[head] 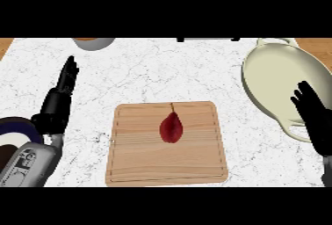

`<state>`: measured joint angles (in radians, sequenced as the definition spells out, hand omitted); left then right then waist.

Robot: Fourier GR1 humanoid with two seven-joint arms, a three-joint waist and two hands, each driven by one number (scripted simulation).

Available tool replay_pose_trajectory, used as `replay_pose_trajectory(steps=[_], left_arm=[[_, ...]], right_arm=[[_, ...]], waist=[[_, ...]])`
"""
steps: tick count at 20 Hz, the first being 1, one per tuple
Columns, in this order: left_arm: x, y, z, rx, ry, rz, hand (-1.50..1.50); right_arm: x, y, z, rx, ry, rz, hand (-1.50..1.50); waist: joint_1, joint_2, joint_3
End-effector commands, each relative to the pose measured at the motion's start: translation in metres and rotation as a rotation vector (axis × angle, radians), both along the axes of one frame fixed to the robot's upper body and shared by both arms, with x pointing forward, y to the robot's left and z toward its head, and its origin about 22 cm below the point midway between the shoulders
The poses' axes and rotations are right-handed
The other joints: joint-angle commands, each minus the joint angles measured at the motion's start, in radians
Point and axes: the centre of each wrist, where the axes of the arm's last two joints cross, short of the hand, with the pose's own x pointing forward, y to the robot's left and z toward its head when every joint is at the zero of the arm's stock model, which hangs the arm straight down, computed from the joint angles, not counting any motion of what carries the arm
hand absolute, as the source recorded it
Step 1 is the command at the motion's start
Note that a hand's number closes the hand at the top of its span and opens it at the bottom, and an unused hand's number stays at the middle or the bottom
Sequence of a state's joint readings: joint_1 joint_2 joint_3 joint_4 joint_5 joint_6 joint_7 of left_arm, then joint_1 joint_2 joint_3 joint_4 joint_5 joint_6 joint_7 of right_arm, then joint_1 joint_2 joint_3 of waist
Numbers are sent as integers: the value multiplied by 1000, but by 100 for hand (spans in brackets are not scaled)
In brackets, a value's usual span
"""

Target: Pick the pear from the cutting board and place it in the pot

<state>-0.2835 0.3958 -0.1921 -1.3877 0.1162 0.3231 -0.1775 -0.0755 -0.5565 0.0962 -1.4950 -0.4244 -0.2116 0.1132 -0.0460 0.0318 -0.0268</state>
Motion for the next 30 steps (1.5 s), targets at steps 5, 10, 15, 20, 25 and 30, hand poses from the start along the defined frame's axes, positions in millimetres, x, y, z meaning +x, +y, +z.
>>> replay_pose_trajectory(steps=[5, 10, 15, 20, 25, 30], left_arm=[[15, -20, 22, -176, -18, -68, 0], [17, -24, 33, -277, 56, -98, 0], [17, -11, 38, -290, 70, -56, 0], [9, -5, 40, -280, 73, -45, 0], [6, -9, 27, -276, 69, -24, 0], [10, 13, 32, -286, 69, 22, 0]], right_arm=[[52, 59, 76, 157, -352, 576, 150], [74, 25, 59, -315, -436, 575, -150], [75, 31, 35, -335, -626, 839, -150], [104, 42, 48, -567, -591, 934, -150], [114, 56, 81, -776, -457, 1059, -150], [93, 118, 67, -829, -415, 1108, -150]], waist=[[148, -20, 33], [142, -10, 32], [96, -21, 30], [78, -27, 27], [61, -30, 26], [41, -34, 26]])
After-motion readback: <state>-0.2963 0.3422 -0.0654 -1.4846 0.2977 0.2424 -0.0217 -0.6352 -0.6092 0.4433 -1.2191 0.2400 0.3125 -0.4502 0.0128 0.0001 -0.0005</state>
